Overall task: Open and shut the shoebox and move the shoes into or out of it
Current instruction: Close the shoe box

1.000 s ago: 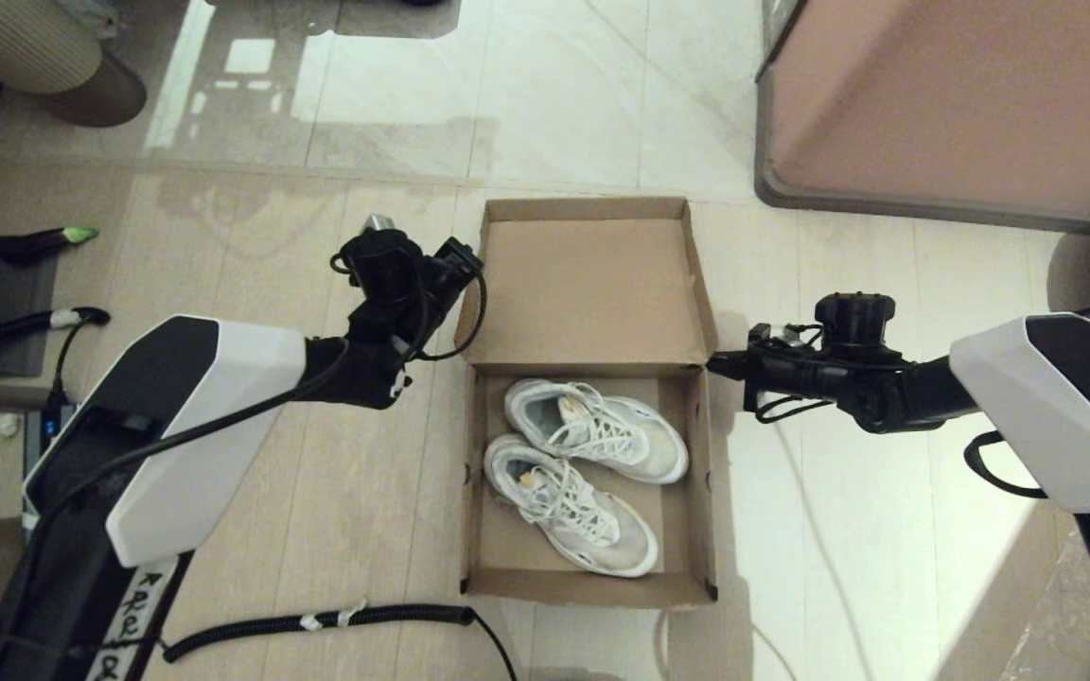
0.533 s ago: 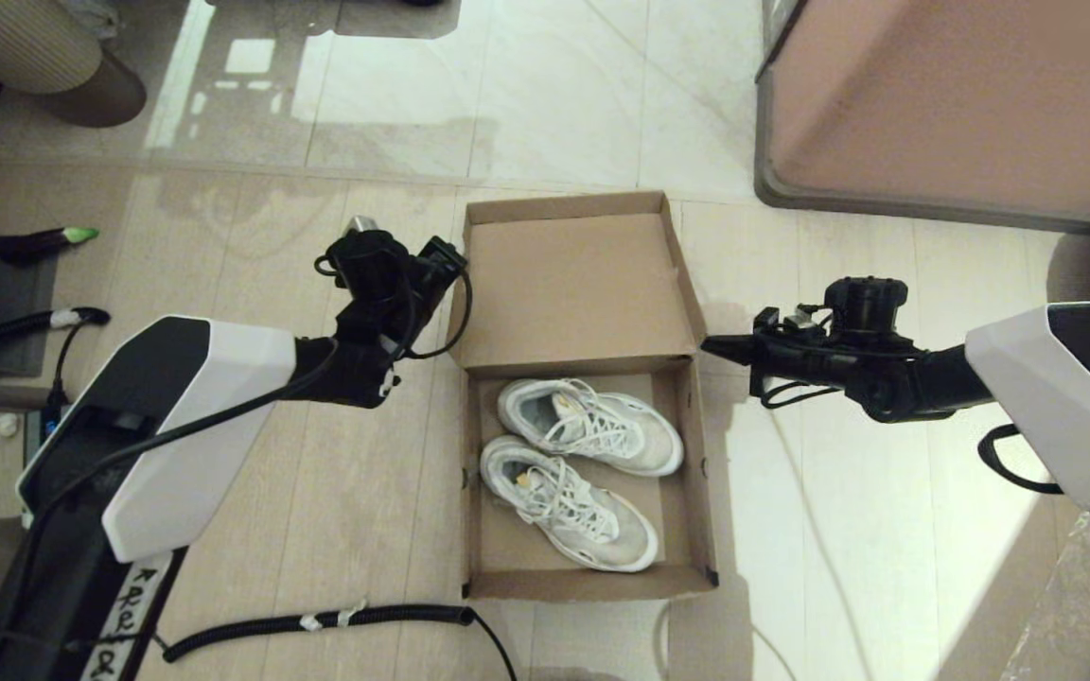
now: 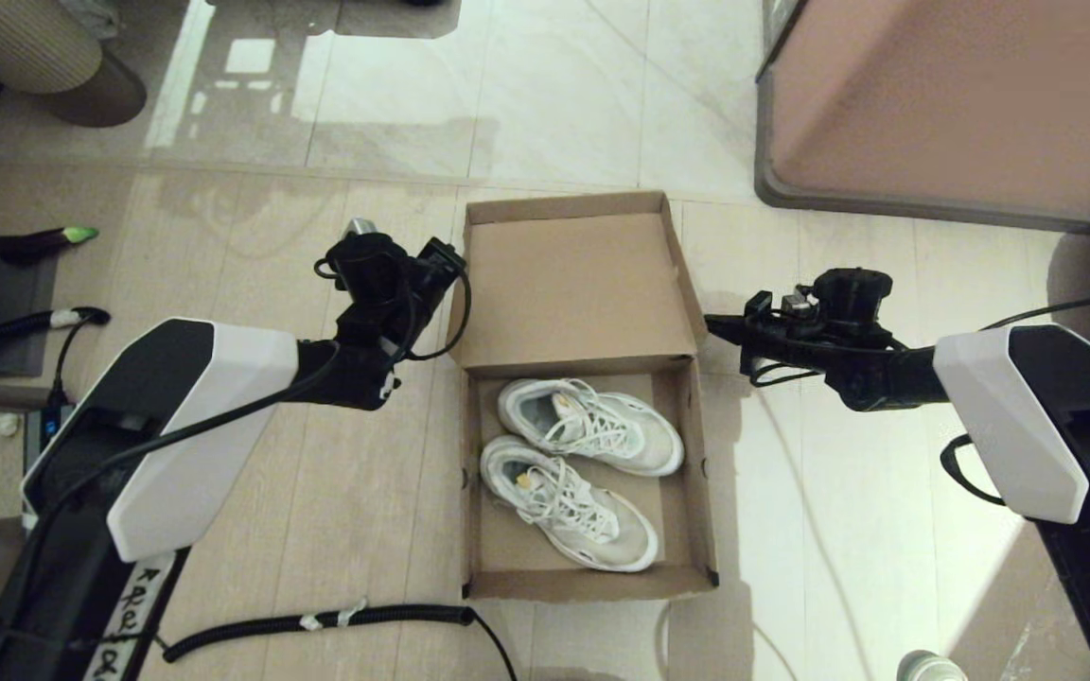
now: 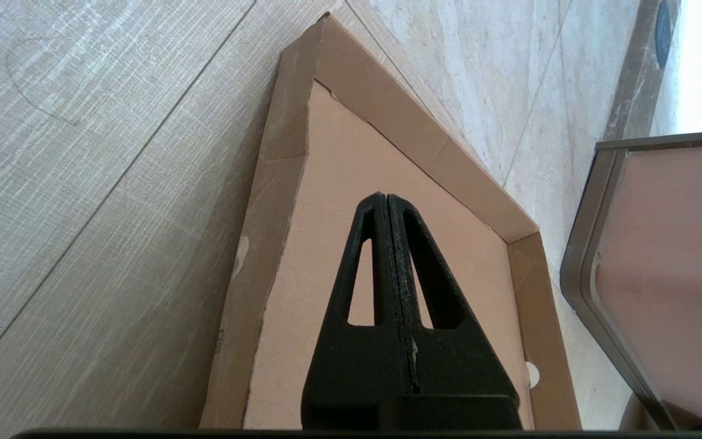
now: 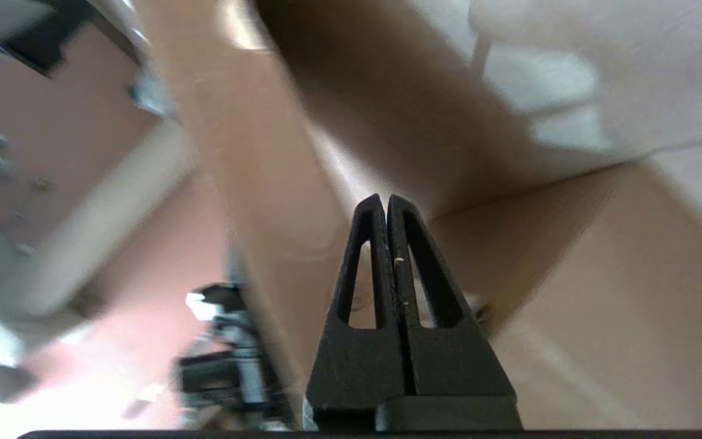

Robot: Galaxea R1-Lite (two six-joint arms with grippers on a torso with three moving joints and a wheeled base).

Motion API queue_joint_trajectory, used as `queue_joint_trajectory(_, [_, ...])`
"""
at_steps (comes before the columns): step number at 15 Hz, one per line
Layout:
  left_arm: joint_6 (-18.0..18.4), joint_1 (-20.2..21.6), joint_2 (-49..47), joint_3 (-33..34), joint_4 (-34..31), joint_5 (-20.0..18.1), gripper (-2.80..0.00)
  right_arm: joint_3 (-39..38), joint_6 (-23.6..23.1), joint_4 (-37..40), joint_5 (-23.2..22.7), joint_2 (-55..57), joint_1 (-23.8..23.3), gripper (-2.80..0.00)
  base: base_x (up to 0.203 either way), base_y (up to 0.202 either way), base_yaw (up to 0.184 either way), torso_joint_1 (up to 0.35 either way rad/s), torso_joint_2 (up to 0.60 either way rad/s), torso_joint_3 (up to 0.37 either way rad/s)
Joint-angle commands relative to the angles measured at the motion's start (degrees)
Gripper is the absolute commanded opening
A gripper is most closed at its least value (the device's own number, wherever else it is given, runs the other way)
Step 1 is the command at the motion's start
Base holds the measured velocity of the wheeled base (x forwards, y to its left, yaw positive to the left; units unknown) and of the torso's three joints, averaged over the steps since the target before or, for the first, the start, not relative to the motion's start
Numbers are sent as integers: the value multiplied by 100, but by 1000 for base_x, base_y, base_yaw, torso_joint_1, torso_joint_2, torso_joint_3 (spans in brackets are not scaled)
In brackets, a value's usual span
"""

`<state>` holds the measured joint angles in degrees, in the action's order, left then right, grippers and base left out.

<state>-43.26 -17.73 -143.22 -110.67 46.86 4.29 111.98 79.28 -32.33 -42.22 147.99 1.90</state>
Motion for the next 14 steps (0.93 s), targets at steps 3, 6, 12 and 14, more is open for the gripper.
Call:
queue_joint_trajectory(3, [-24, -68, -96, 1, 25, -7, -280, 61, -106, -346, -74, 377, 71, -280, 0, 0, 0, 0, 0, 0])
queue_joint_trajectory(6, [-24, -151, -197, 1, 16, 2, -280, 69, -21, -709, -120, 457, 161, -280, 0, 0, 0, 0, 0, 0])
queue_joint_trajectory(12, [-24, -364, -312, 1, 7, -7, -280, 80, 500, -1363, -238, 529, 207, -280, 0, 0, 0, 0, 0, 0])
queue_joint_trajectory(14, [-33, -410, -312, 1, 7, -7, -280, 83, 776, -1636, -382, 520, 205, -280, 0, 0, 0, 0, 0, 0])
